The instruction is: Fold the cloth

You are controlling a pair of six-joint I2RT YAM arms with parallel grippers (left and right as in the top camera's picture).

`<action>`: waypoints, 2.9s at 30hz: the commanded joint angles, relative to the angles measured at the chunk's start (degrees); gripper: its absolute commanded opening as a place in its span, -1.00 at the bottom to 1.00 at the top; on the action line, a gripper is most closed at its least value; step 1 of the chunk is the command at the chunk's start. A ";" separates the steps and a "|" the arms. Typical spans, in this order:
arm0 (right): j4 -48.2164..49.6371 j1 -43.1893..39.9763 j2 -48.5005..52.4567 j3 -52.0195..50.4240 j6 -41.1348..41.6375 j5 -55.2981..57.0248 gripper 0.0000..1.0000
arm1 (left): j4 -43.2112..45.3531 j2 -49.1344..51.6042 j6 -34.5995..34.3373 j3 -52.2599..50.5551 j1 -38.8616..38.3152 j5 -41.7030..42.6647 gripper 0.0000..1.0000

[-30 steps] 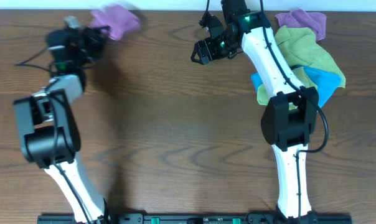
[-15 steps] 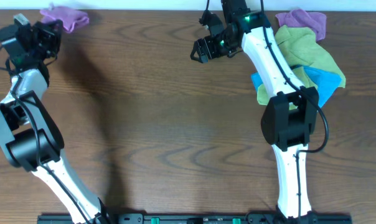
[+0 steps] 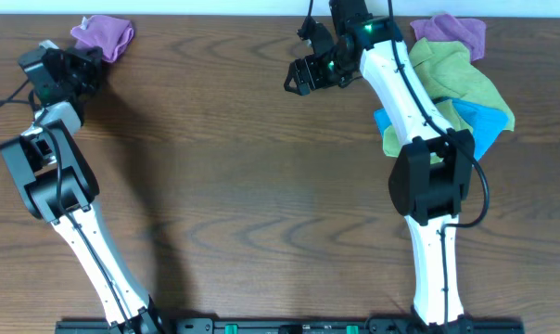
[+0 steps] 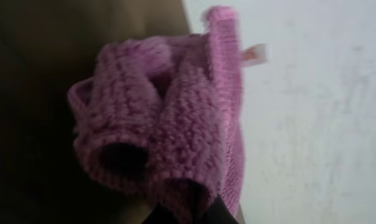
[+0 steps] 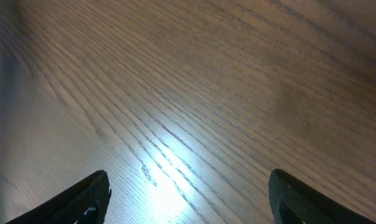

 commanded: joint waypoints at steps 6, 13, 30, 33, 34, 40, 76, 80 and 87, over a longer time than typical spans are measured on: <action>-0.04 1.03 -1.33 0.70 1.14 -0.24 0.64 | -0.59 1.55 -1.16 1.57 0.42 1.51 -0.38; -0.09 2.10 -1.33 0.70 1.14 -0.26 0.65 | -2.36 1.53 -3.74 1.57 1.42 7.32 0.91; -0.11 5.18 -1.33 0.70 1.16 -0.33 0.64 | -26.12 -4.66 9.53 1.57 6.54 13.14 0.91; -0.09 5.62 -1.33 0.70 1.14 -0.68 0.64 | -30.05 -9.81 15.93 1.57 6.95 12.68 0.92; -0.07 5.64 -1.33 0.70 1.14 -0.68 0.64 | -31.39 -11.65 18.23 1.57 6.95 12.33 0.91; -0.37 4.96 -1.36 4.66 2.67 -0.22 0.82 | -45.38 -25.29 33.75 1.57 5.97 3.87 0.91; -24.02 8.48 -77.26 -29.70 8.20 41.94 0.98 | -79.38 -98.86 55.52 -29.64 -23.67 -19.76 0.91; -8.35 8.48 -99.80 -58.66 10.45 38.01 0.99 | -77.70 -98.86 55.89 -35.01 -24.44 -18.75 0.91; 4.81 8.48 -121.07 -85.18 15.30 34.47 0.98 | -70.95 -98.86 53.88 -49.99 -25.70 -17.33 0.91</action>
